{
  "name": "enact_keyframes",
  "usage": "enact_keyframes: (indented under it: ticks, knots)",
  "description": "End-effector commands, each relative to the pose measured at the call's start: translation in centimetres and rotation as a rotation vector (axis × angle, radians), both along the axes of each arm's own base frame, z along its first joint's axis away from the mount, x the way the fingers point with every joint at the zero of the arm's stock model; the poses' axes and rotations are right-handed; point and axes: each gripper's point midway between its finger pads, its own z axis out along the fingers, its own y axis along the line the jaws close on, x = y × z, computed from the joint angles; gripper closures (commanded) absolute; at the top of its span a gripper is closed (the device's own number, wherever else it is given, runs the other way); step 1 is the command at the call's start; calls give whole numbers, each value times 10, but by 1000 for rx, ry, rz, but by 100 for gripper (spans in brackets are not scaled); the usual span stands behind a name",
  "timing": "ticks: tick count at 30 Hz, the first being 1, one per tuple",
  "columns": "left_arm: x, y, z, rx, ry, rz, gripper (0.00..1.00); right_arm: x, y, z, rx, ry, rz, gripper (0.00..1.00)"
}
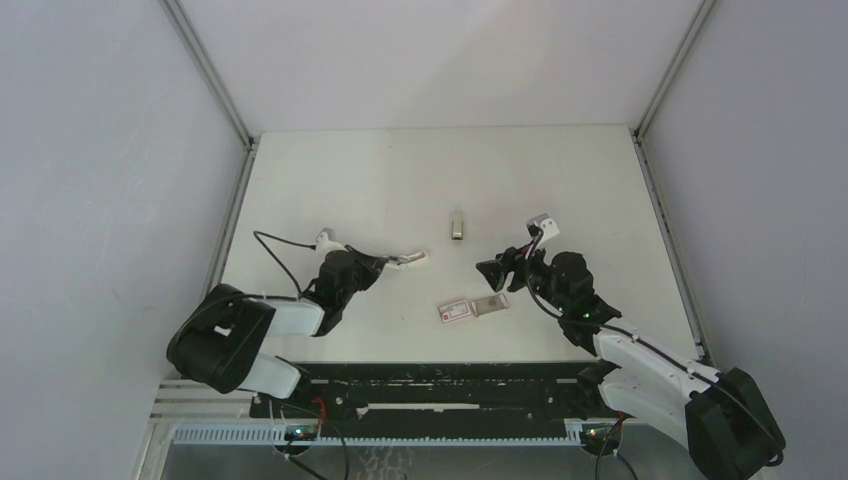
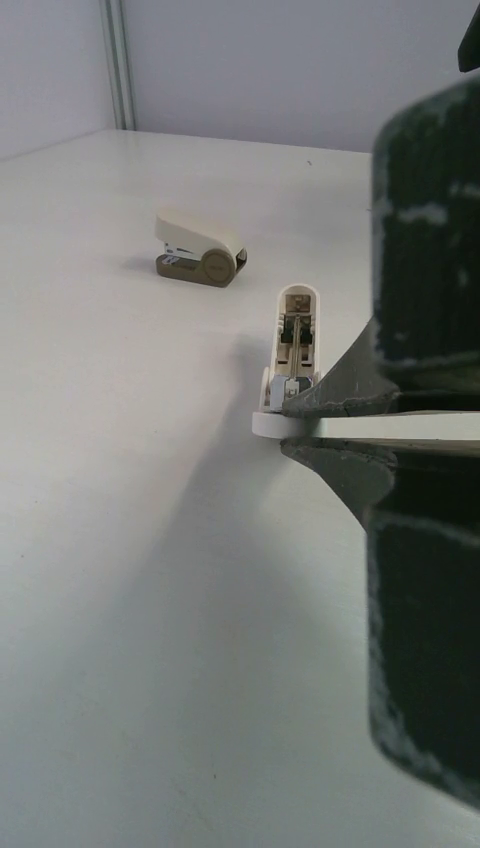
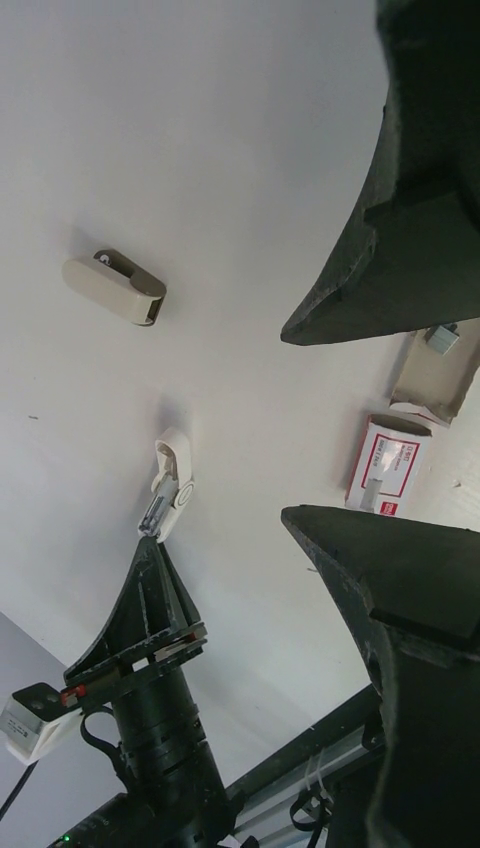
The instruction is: Load the staples into the stapler
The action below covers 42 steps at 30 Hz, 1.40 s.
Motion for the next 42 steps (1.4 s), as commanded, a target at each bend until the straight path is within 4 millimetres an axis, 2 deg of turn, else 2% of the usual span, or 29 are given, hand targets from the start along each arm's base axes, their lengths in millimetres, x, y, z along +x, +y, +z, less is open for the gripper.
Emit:
enact_keyframes:
  ticks: [1,9,12,16,21,24,26,28,30,31,34,35,36,38,40,42]
  knots:
    - [-8,8,-16,23,14,7,94,1,2,10,51,-3,10,40]
    - [-18,21,-29,43,43,27,70,8,-6,8,70,29,-50,39]
    - [-21,26,-34,48,55,36,65,8,-8,8,75,35,-58,39]
    - [-26,36,-32,51,46,60,56,10,-10,10,72,35,-71,39]
    - [-29,60,-21,100,19,107,37,23,-26,6,-6,82,-213,39]
    - [-29,72,0,204,-1,109,28,34,-37,6,-111,134,-315,39]
    - [-28,81,26,269,-28,116,21,42,-42,8,-174,174,-372,39]
    - [-29,84,62,303,-88,93,13,54,-40,14,-213,209,-402,39]
    - [-35,78,99,323,-145,9,6,65,-33,15,-245,245,-407,40]
    - [-35,74,128,327,-189,-40,4,71,-28,13,-255,269,-410,40]
    - [-46,63,173,389,-205,-217,2,89,-4,13,-265,315,-355,40]
    - [-49,64,181,427,-193,-252,2,97,5,12,-264,326,-341,40]
    - [-50,67,186,466,-182,-269,2,104,13,3,-273,356,-333,40]
    - [-50,79,194,549,-196,-251,3,119,27,-3,-279,387,-330,41]
    - [-49,94,197,576,-193,-193,3,135,30,-12,-326,426,-383,42]
    - [-51,97,201,558,-214,-188,3,148,37,-22,-380,455,-418,42]
